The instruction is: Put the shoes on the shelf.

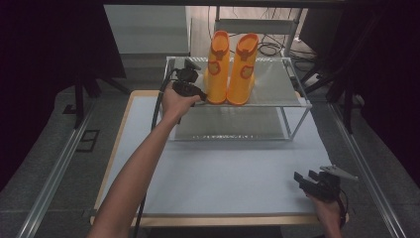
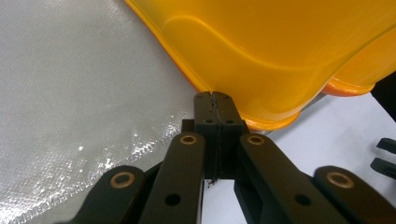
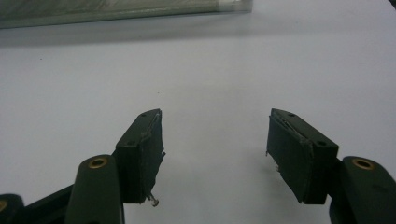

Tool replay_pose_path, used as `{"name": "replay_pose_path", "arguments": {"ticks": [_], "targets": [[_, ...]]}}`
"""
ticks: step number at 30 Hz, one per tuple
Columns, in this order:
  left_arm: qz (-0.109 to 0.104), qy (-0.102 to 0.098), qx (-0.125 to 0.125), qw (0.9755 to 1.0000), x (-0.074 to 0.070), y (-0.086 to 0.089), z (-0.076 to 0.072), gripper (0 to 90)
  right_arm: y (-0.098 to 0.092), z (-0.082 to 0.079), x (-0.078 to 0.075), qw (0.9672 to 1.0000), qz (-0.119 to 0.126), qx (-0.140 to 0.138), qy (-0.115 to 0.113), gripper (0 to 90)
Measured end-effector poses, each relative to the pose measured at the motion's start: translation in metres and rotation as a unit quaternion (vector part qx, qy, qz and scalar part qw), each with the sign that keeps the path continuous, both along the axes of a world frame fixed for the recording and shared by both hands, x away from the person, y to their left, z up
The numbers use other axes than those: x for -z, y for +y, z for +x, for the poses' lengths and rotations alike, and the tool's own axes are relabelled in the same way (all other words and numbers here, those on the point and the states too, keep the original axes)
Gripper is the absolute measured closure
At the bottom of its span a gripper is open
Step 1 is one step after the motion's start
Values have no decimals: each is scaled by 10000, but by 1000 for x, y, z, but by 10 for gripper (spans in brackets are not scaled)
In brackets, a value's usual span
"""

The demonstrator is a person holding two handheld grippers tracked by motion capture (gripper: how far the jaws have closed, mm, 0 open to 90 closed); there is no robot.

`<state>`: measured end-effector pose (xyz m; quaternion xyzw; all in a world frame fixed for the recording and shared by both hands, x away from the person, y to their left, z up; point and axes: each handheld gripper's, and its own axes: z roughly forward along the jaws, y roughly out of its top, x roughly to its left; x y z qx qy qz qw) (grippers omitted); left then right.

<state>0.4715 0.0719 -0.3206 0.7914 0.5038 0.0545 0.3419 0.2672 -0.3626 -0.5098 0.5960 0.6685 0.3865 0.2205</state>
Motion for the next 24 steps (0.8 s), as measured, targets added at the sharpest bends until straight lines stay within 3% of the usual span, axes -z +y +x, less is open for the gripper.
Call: {"name": "replay_pose_path", "arguments": {"ticks": [8, 20, 24], "targets": [[-55, -28, -47, 10000, -1, -3, -2, 900, 1, 1, 1, 10000, -5, -16, 18, 360], [-187, -35, 130, 9997, -3, -20, -5, 900, 4, 1, 1, 10000, 9, -55, 8, 362], [-243, 3, 178, 9995, -2, -18, -3, 900, 4, 1, 1, 10000, 13, -66, 6, 362]]}}
